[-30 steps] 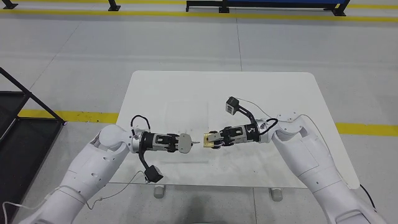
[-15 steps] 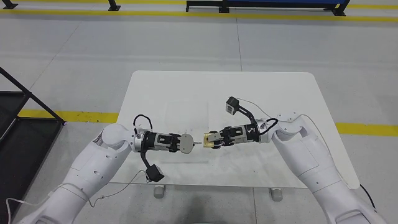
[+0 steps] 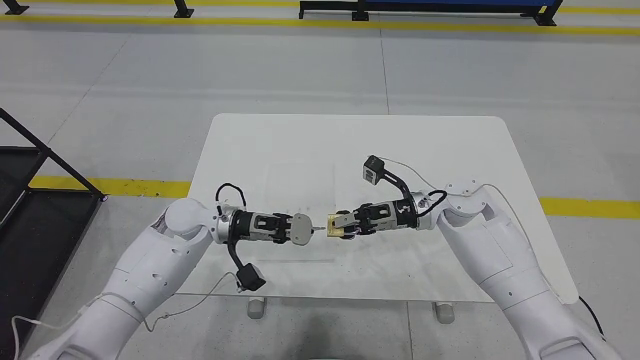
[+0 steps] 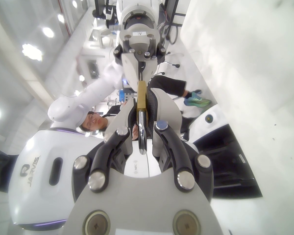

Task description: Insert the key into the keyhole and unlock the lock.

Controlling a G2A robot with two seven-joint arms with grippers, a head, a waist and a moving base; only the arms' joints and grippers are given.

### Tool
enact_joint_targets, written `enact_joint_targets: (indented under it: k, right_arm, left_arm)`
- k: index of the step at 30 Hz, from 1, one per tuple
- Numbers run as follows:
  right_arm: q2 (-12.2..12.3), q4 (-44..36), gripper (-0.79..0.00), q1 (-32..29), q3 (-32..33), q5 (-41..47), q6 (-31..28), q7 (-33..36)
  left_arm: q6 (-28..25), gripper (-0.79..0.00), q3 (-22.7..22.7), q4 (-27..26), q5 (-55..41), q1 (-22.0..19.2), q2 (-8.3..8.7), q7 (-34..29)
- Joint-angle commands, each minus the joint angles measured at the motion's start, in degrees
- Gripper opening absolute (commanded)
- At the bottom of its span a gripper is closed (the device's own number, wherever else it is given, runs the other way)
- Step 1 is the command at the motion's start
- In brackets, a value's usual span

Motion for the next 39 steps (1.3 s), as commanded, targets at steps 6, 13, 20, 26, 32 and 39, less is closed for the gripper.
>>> enact_joint_targets:
  k: [6,13,20,26,32,39]
  right_arm:
    - [0.0,0.0,-0.785,0.0,0.0,0.0,0.0,0.0]
    - [0.0,0.0,-0.785,0.0,0.0,0.0,0.0,0.0]
    - [0.0,0.0,-0.785,0.0,0.0,0.0,0.0,0.0]
    - [0.0,0.0,-0.785,0.0,0.0,0.0,0.0,0.0]
    - [0.0,0.0,-0.785,0.0,0.0,0.0,0.0,0.0]
    - [0.0,0.0,-0.785,0.0,0.0,0.0,0.0,0.0]
  left_arm:
    - [0.2,-0.785,0.3,0.1,0.0,-0.2,-0.07,-0.5]
    - [0.2,-0.785,0.7,0.3,0.1,-0.6,-0.19,-1.0]
    - [0.1,-0.785,1.0,0.5,0.2,-0.8,-0.25,-0.9]
    - [0.2,-0.785,1.2,0.6,0.2,-1.0,-0.30,-1.0]
    - [0.2,-0.785,1.5,0.7,0.2,-1.2,-0.37,-1.2]
    - [0.3,-0.785,1.7,0.7,0.3,-1.2,-0.41,-1.3]
